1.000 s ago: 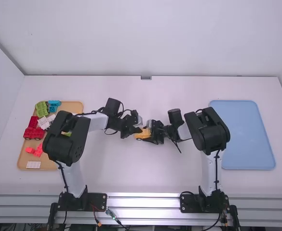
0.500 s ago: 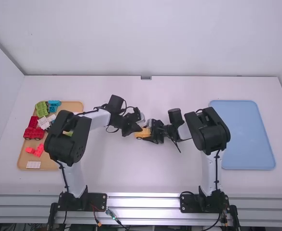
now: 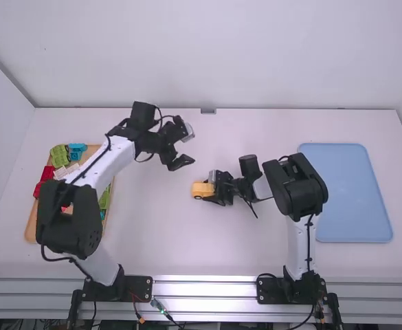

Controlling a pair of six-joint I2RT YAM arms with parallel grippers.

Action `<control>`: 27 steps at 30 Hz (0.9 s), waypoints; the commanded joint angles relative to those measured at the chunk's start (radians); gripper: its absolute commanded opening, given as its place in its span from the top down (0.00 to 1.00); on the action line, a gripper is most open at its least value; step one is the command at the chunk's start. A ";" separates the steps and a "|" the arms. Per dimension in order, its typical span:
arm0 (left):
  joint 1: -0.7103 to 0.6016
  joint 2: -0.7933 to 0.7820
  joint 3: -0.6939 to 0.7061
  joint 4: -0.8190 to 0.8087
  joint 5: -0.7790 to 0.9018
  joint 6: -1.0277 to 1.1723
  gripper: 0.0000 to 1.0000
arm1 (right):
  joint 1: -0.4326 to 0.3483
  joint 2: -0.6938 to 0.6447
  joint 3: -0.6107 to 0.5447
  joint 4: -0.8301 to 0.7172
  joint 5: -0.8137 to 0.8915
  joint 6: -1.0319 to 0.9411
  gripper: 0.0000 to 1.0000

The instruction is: Assemble lego blocks to make yellow taxi

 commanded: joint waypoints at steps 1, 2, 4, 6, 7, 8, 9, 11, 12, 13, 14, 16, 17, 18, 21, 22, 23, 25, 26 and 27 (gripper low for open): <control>0.054 -0.035 0.014 -0.010 -0.066 -0.153 0.01 | 0.008 0.011 -0.010 -0.006 0.021 -0.012 0.13; 0.061 -0.039 0.014 -0.011 -0.073 -0.167 0.01 | 0.008 0.011 -0.010 -0.006 0.025 -0.008 0.11; 0.103 -0.056 0.012 -0.017 -0.090 -0.280 0.01 | 0.008 0.004 -0.010 -0.004 0.075 0.039 0.00; 0.132 -0.059 0.012 -0.015 -0.095 -0.363 0.01 | 0.008 -0.015 -0.011 -0.027 0.119 0.067 0.01; 0.145 -0.060 0.012 -0.013 -0.108 -0.395 0.01 | 0.007 -0.031 -0.011 -0.050 0.133 0.068 0.01; 0.164 -0.060 0.012 -0.014 -0.123 -0.441 0.01 | 0.007 -0.062 -0.011 -0.102 0.150 0.050 0.01; 0.175 -0.060 0.012 -0.014 -0.135 -0.471 0.01 | 0.007 -0.082 -0.011 -0.137 0.161 0.037 0.01; 0.209 -0.060 0.012 -0.012 -0.193 -0.556 0.01 | 0.008 -0.161 -0.011 -0.264 0.209 -0.003 0.01; 0.225 -0.060 0.012 -0.013 -0.222 -0.600 0.01 | 0.005 -0.202 -0.011 -0.322 0.241 -0.016 0.01; 0.233 -0.060 0.012 -0.013 -0.242 -0.623 0.01 | 0.005 -0.227 -0.010 -0.362 0.264 -0.027 0.01; 0.246 -0.060 0.012 -0.013 -0.270 -0.656 0.01 | 0.005 -0.268 -0.008 -0.417 0.298 -0.044 0.01; 0.281 -0.060 0.012 -0.021 -0.333 -0.720 0.01 | 0.012 -0.371 -0.010 -0.544 0.381 -0.089 0.01; 0.287 -0.060 0.011 -0.024 -0.349 -0.732 0.01 | 0.013 -0.392 -0.011 -0.567 0.399 -0.097 0.01; 0.296 -0.060 0.011 -0.033 -0.373 -0.746 0.01 | 0.015 -0.427 -0.011 -0.603 0.429 -0.109 0.01; 0.322 -0.060 0.011 -0.075 -0.493 -0.788 0.01 | 0.013 -0.523 -0.011 -0.668 0.504 -0.110 0.01; 0.331 -0.059 0.012 -0.093 -0.558 -0.810 0.01 | 0.013 -0.552 -0.011 -0.676 0.518 -0.104 0.01; 0.338 -0.057 0.011 -0.103 -0.597 -0.821 0.01 | 0.014 -0.569 -0.011 -0.678 0.529 -0.098 0.01; 0.350 -0.055 0.012 -0.117 -0.653 -0.831 0.01 | 0.015 -0.597 -0.011 -0.686 0.534 -0.101 0.01; 0.363 -0.050 0.011 -0.127 -0.681 -0.830 0.01 | 0.014 -0.616 -0.011 -0.688 0.532 -0.099 0.01; 0.372 -0.047 0.012 -0.134 -0.684 -0.822 0.01 | 0.012 -0.626 -0.011 -0.687 0.530 -0.100 0.01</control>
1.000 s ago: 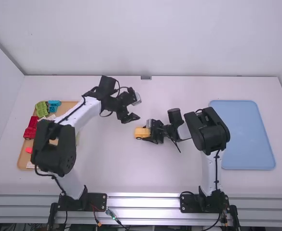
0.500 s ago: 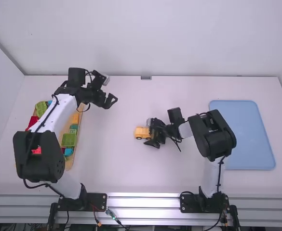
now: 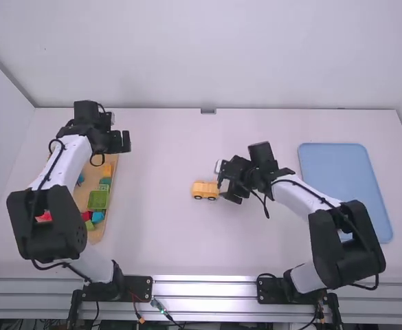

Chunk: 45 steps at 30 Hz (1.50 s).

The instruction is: Assemble lego blocks to make yellow taxi

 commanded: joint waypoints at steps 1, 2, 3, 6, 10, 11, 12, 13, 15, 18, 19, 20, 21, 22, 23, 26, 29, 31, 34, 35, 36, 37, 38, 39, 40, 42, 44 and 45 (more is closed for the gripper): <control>0.031 -0.006 0.006 -0.015 -0.102 -0.011 0.01 | 0.000 -0.033 -0.003 -0.004 0.029 -0.006 0.01; 0.038 -0.003 0.007 -0.019 -0.100 -0.005 0.01 | -0.002 -0.038 -0.002 -0.003 0.029 -0.006 0.01; 0.060 0.006 0.007 -0.025 -0.101 0.019 0.01 | -0.003 -0.046 -0.002 -0.002 0.029 -0.006 0.01; 0.103 0.027 0.007 -0.025 -0.101 0.038 0.01 | -0.001 -0.056 -0.002 0.003 0.029 -0.006 0.01; 0.156 0.068 0.015 -0.037 -0.087 0.043 0.00 | -0.012 -0.058 -0.002 0.003 0.029 -0.004 0.01; 0.163 0.080 0.021 -0.044 -0.073 0.055 0.00 | -0.014 -0.058 -0.002 0.004 0.029 0.002 0.01; 0.169 0.097 0.033 -0.056 -0.045 0.080 0.01 | -0.018 -0.058 -0.002 0.017 0.030 0.027 0.01; 0.170 0.114 0.045 -0.069 -0.037 0.097 0.02 | -0.019 -0.058 -0.002 0.031 0.031 0.054 0.01; 0.168 0.137 0.066 -0.089 -0.046 0.095 0.02 | -0.024 -0.058 -0.002 0.047 0.029 0.081 0.01; 0.154 0.212 0.145 -0.160 -0.078 0.096 0.05 | -0.040 -0.058 -0.002 0.076 0.029 0.127 0.01; 0.153 0.227 0.158 -0.170 -0.077 0.095 0.05 | -0.042 -0.058 -0.002 0.075 0.028 0.126 0.01; 0.155 0.248 0.179 -0.183 -0.078 0.095 0.06 | -0.042 -0.058 -0.002 0.074 0.029 0.127 0.01; 0.155 0.250 0.180 -0.183 -0.078 0.095 0.06 | -0.042 -0.058 -0.002 0.074 0.028 0.127 0.01; 0.155 0.262 0.188 -0.187 -0.080 0.095 0.07 | -0.042 -0.058 -0.002 0.074 0.028 0.126 0.01; 0.153 0.280 0.194 -0.187 -0.103 0.091 0.09 | -0.042 -0.058 -0.002 0.075 0.028 0.127 0.01; 0.155 0.312 0.196 -0.174 -0.111 0.080 0.14 | -0.034 -0.058 -0.002 0.076 0.029 0.126 0.01; 0.150 0.330 0.192 -0.171 -0.112 0.080 0.22 | -0.028 -0.058 -0.002 0.079 0.029 0.125 0.01; 0.149 0.345 0.190 -0.157 -0.102 0.100 0.28 | -0.030 -0.058 -0.002 0.083 0.029 0.123 0.01; 0.147 0.360 0.190 -0.145 -0.104 0.099 0.32 | -0.028 -0.058 -0.002 0.082 0.028 0.123 0.01; 0.148 0.367 0.190 -0.145 -0.103 0.100 0.32 | -0.028 -0.058 -0.002 0.081 0.028 0.123 0.01; 0.150 0.370 0.190 -0.145 -0.102 0.102 0.32 | -0.030 -0.058 -0.002 0.080 0.028 0.123 0.01; 0.149 0.377 0.190 -0.144 -0.095 0.116 0.32 | -0.031 -0.058 -0.002 0.079 0.028 0.124 0.01; 0.146 0.385 0.190 -0.141 -0.092 0.122 0.32 | -0.031 -0.058 -0.002 0.079 0.028 0.127 0.01; 0.147 0.387 0.190 -0.140 -0.093 0.121 0.33 | -0.031 -0.058 -0.002 0.078 0.028 0.126 0.01; 0.148 0.391 0.188 -0.138 -0.093 0.119 0.36 | -0.031 -0.058 -0.002 0.078 0.028 0.126 0.01; 0.145 0.392 0.181 -0.132 -0.093 0.118 0.36 | -0.027 -0.058 -0.002 0.079 0.028 0.126 0.01; 0.134 0.392 0.174 -0.120 -0.093 0.119 0.36 | -0.031 -0.058 -0.002 0.079 0.028 0.126 0.01; 0.130 0.392 0.172 -0.117 -0.093 0.122 0.36 | -0.031 -0.058 -0.002 0.078 0.029 0.126 0.01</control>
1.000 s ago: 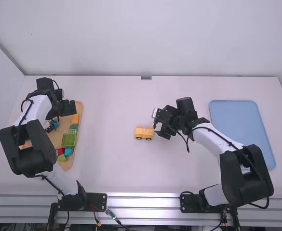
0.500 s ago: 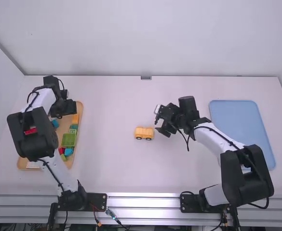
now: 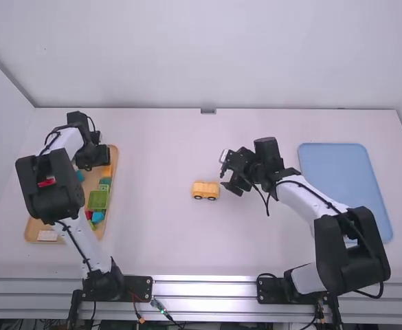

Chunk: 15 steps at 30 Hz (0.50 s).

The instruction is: Assemble lego blocks to make yellow taxi

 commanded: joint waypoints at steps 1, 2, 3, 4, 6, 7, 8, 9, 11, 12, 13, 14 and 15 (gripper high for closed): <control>-0.024 0.010 -0.014 0.001 0.003 0.011 0.36 | 0.005 -0.023 -0.003 -0.004 -0.005 0.006 0.01; -0.026 0.010 -0.016 0.004 0.003 0.011 0.37 | 0.006 -0.023 -0.003 -0.003 -0.005 0.006 0.01; -0.034 0.010 -0.023 0.011 0.003 0.016 0.37 | 0.006 -0.023 -0.003 -0.003 -0.005 0.006 0.01; -0.039 0.010 -0.026 0.014 0.004 0.023 0.37 | 0.005 -0.023 -0.003 -0.003 -0.005 0.006 0.01; -0.050 0.010 -0.037 0.024 0.000 0.030 0.36 | 0.005 -0.023 -0.003 -0.004 -0.005 0.006 0.01; -0.056 0.010 -0.042 0.030 -0.008 0.027 0.37 | 0.006 -0.023 -0.003 -0.004 -0.005 0.006 0.01; -0.060 0.010 -0.050 0.037 -0.012 0.018 0.38 | 0.006 -0.023 -0.003 -0.004 -0.005 0.006 0.01; -0.060 0.010 -0.050 0.038 -0.014 0.014 0.39 | 0.006 -0.023 -0.003 -0.005 -0.005 0.006 0.01; -0.059 0.010 -0.059 0.046 -0.057 -0.030 0.43 | 0.005 -0.023 -0.003 -0.006 -0.005 0.006 0.01; -0.056 0.010 -0.066 0.053 -0.071 -0.045 0.44 | 0.005 -0.023 -0.003 -0.008 -0.005 0.006 0.01; -0.053 0.010 -0.068 0.055 -0.081 -0.048 0.44 | 0.005 -0.023 -0.003 -0.008 -0.005 0.006 0.01; -0.047 0.010 -0.069 0.055 -0.082 -0.050 0.44 | 0.006 -0.023 -0.003 -0.008 -0.006 0.006 0.01; -0.044 0.010 -0.070 0.055 -0.082 -0.050 0.45 | 0.006 -0.023 -0.003 -0.008 -0.006 0.006 0.01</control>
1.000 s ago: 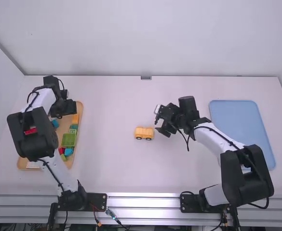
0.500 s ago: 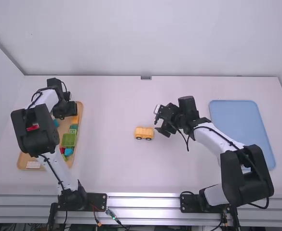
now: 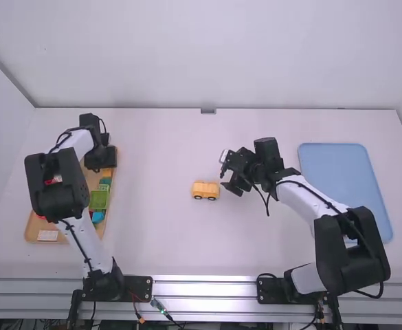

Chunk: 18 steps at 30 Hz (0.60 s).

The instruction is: Assemble lego blocks to make yellow taxi

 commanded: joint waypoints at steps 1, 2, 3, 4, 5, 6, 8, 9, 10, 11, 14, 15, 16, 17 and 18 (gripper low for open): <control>0.015 0.010 -0.016 0.000 -0.032 -0.026 0.46 | 0.007 -0.024 -0.003 -0.004 -0.005 0.006 0.01; 0.019 0.010 -0.016 0.002 -0.033 -0.026 0.46 | 0.006 -0.024 -0.003 -0.004 -0.005 0.006 0.01; 0.018 0.010 -0.016 0.007 -0.032 -0.026 0.48 | 0.005 -0.024 -0.003 -0.004 -0.006 0.006 0.01; 0.017 0.010 -0.018 0.011 -0.027 -0.026 0.48 | 0.006 -0.024 -0.003 -0.004 -0.006 0.006 0.01; 0.019 0.010 -0.018 0.014 -0.026 -0.025 0.48 | 0.008 -0.024 -0.003 -0.004 -0.005 0.006 0.01; 0.020 0.010 -0.018 0.016 -0.026 -0.024 0.48 | 0.007 -0.024 -0.003 -0.004 -0.005 0.006 0.01; 0.017 0.010 -0.020 0.016 -0.025 -0.018 0.50 | 0.005 -0.024 -0.003 -0.005 -0.009 0.006 0.01; 0.018 0.010 -0.021 0.016 -0.026 -0.018 0.50 | 0.005 -0.024 -0.003 -0.005 -0.008 0.006 0.01; 0.019 0.010 -0.032 0.026 -0.025 -0.018 0.51 | 0.006 -0.024 -0.003 -0.005 -0.007 0.006 0.01; 0.016 0.010 -0.039 0.034 -0.026 -0.018 0.51 | 0.006 -0.024 -0.003 -0.005 -0.008 0.006 0.01; 0.022 0.010 -0.068 0.061 -0.026 -0.023 0.52 | 0.006 -0.024 -0.003 -0.005 -0.008 0.006 0.01; 0.023 0.010 -0.073 0.064 -0.026 -0.027 0.52 | 0.005 -0.024 -0.003 -0.005 -0.008 0.006 0.01; 0.025 0.010 -0.080 0.064 -0.025 -0.027 0.54 | 0.006 -0.024 -0.003 -0.005 -0.008 0.006 0.01; 0.024 0.010 -0.083 0.064 -0.026 -0.027 0.54 | 0.006 -0.024 -0.003 -0.004 -0.008 0.006 0.01; 0.023 0.010 -0.088 0.068 -0.026 -0.039 0.54 | 0.005 -0.024 -0.003 -0.004 -0.008 0.006 0.01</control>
